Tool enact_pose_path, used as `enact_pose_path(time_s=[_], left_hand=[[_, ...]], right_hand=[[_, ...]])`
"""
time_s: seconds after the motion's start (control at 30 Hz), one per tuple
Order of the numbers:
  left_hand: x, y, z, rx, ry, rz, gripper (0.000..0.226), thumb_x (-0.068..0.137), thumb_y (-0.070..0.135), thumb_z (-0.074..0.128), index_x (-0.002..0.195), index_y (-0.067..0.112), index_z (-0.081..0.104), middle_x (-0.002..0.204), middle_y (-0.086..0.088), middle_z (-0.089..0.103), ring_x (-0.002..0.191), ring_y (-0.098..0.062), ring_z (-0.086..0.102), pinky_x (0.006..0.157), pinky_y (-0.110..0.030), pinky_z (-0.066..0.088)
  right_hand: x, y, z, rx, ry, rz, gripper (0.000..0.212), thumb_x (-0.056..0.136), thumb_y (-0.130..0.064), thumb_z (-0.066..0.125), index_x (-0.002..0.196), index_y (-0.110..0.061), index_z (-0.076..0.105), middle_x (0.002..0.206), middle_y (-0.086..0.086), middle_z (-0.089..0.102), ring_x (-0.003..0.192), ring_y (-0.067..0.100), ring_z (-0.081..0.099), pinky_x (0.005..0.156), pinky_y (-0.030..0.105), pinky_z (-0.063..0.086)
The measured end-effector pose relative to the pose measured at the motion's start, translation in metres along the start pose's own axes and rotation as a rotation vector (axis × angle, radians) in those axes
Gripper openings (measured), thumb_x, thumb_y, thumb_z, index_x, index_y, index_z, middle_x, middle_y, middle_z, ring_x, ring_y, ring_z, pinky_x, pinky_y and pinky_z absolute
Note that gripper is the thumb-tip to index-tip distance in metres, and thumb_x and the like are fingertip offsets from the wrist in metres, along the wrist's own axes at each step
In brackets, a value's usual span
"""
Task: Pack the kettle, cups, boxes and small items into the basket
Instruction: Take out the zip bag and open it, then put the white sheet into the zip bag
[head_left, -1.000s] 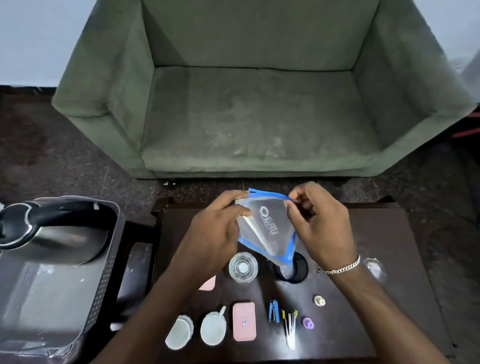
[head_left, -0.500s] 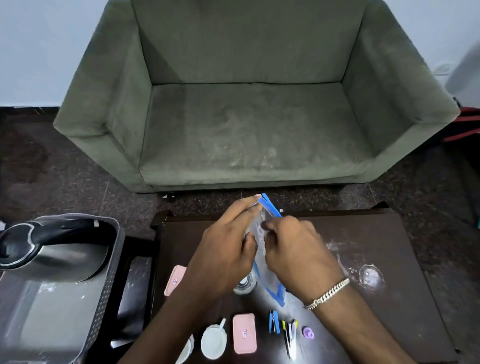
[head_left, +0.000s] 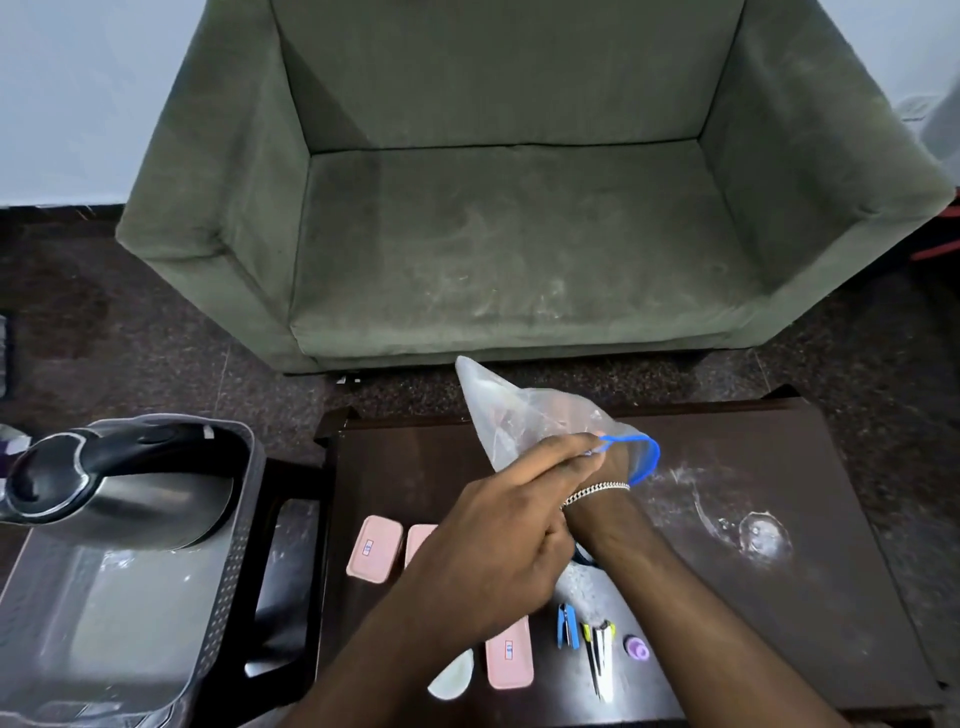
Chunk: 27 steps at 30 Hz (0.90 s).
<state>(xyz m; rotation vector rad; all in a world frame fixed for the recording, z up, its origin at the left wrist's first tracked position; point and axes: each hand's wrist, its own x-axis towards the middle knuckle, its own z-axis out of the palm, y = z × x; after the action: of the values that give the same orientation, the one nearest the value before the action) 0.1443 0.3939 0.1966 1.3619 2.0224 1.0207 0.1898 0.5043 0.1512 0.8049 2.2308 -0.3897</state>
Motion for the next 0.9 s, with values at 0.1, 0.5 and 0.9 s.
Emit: enact_pose_path(time_s=[0.1,0.5,0.9], left_hand=[[0.000,-0.003,-0.004,0.027,0.091,-0.059,0.062,0.082,0.000,0.059,0.142,0.018,0.058,0.154,0.020,0.044,0.111,0.010,0.057,0.098,-0.007,0.040],[0.004,-0.054,-0.021,0.166,0.337,-0.416,0.063,0.083,-0.002,0.063,0.144,0.010,0.056,0.154,0.006,0.048,0.137,-0.011,0.048,0.114,-0.027,0.035],[-0.002,-0.062,-0.014,0.149,0.248,-0.489,0.059,0.087,-0.002,0.060,0.145,0.008,0.054,0.156,0.007,0.045,0.123,-0.023,0.062,0.109,-0.041,0.046]], right_hand=[[0.021,-0.002,-0.009,0.016,0.460,-0.100,0.021,0.099,-0.008,0.043,0.112,-0.006,0.060,0.117,0.005,0.064,0.128,0.025,0.055,0.096,0.019,0.038],[0.013,0.013,-0.009,0.426,0.858,-0.667,0.022,0.084,-0.025,0.076,0.072,-0.014,0.061,0.070,-0.006,0.058,0.073,0.022,0.051,0.062,0.030,0.043],[0.016,0.065,-0.051,1.231,0.288,-0.426,0.033,0.077,0.001,0.081,0.106,-0.012,0.073,0.098,0.004,0.079,0.081,0.009,0.070,0.072,0.029,0.053]])
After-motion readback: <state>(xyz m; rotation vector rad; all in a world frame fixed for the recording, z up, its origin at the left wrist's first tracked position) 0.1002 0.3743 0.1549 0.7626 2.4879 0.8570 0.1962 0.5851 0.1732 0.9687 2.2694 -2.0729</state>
